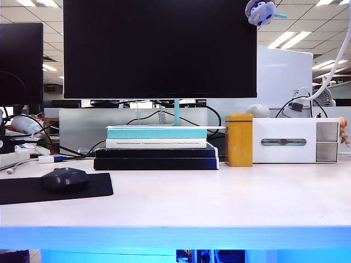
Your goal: Place the black mouse on the black mouse pad.
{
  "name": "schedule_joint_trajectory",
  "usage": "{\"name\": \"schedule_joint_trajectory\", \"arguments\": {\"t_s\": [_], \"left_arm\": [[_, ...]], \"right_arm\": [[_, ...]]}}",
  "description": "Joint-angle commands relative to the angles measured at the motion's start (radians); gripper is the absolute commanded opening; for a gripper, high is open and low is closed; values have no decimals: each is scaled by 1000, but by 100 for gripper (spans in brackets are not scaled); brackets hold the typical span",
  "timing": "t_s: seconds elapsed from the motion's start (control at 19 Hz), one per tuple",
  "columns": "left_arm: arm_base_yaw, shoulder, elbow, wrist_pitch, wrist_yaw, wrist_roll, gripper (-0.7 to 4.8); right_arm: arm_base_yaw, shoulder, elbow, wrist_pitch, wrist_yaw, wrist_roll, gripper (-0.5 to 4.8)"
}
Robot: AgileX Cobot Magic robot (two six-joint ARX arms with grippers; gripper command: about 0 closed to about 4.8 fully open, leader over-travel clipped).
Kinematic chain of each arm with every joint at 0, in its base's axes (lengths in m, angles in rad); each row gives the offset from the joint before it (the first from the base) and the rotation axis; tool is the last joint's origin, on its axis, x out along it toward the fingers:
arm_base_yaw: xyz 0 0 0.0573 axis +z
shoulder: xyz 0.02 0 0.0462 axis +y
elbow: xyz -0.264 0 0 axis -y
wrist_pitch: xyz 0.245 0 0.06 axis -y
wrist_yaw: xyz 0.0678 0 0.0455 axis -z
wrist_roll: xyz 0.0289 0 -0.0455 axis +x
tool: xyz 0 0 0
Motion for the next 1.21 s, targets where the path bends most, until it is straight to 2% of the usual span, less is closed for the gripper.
{"name": "schedule_joint_trajectory", "arguments": {"t_s": [0.05,0.11,0.37,0.79,1.21], "left_arm": [[0,-1,-1,-14,6,-22,-6],[0,-1,-1,-15,6,-23,-6],[0,-1,-1,-16,2,-68,-6],[0,-1,-1,-89,32,-74,-2],[-16,-1,-1,-91,32,-74,-2]], "right_arm": [[1,-1,-8,5,-11,3,57],[1,-1,-8,5,-11,3,-3],[1,-1,-8,12,-11,2,-1],[0,-1,-8,10,-11,2,-1],[0,-1,-8,10,-11,2,-1]]}}
